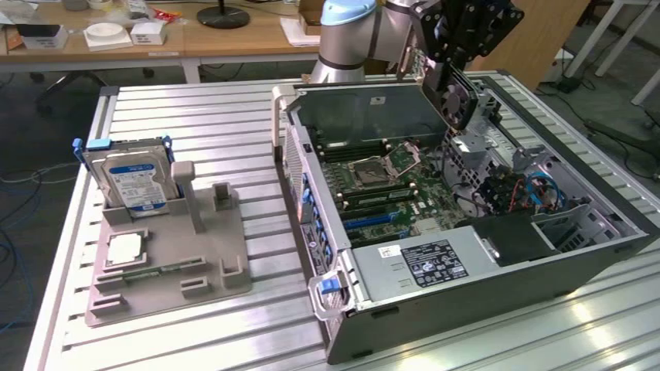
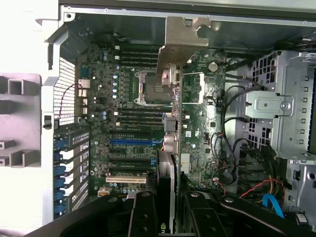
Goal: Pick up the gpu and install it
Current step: 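Pick up the gpu and move the gpu toward the slot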
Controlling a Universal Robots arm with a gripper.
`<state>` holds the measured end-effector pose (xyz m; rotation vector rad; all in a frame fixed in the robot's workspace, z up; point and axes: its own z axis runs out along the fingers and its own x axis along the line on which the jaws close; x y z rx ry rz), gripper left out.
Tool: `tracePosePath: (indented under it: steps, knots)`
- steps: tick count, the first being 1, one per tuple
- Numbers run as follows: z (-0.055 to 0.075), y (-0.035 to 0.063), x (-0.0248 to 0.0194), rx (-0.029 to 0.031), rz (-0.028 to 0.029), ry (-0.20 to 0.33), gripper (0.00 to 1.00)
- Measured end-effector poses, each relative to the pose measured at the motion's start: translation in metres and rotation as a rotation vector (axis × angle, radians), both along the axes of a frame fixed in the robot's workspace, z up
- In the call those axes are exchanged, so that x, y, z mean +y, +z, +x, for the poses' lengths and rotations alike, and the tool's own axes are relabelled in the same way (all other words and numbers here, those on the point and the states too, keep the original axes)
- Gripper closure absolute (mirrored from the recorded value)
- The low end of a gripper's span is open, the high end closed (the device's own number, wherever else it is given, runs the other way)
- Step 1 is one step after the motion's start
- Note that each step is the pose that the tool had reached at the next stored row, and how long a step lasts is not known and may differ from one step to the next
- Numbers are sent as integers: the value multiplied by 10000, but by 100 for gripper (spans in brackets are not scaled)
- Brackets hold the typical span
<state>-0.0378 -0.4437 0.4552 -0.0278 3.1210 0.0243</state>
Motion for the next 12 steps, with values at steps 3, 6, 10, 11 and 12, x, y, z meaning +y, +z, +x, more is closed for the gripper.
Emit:
tracePosePath:
  steps: [3, 6, 10, 11, 12]
  knots:
    - [41, -1, 0, 0, 0, 0, 73]
    - [78, -2, 0, 0, 1, -1, 73]
    - [118, -5, 0, 0, 1, 0, 73]
    - [127, -5, 0, 0, 1, -1, 73]
    - [137, -6, 0, 0, 1, 0, 73]
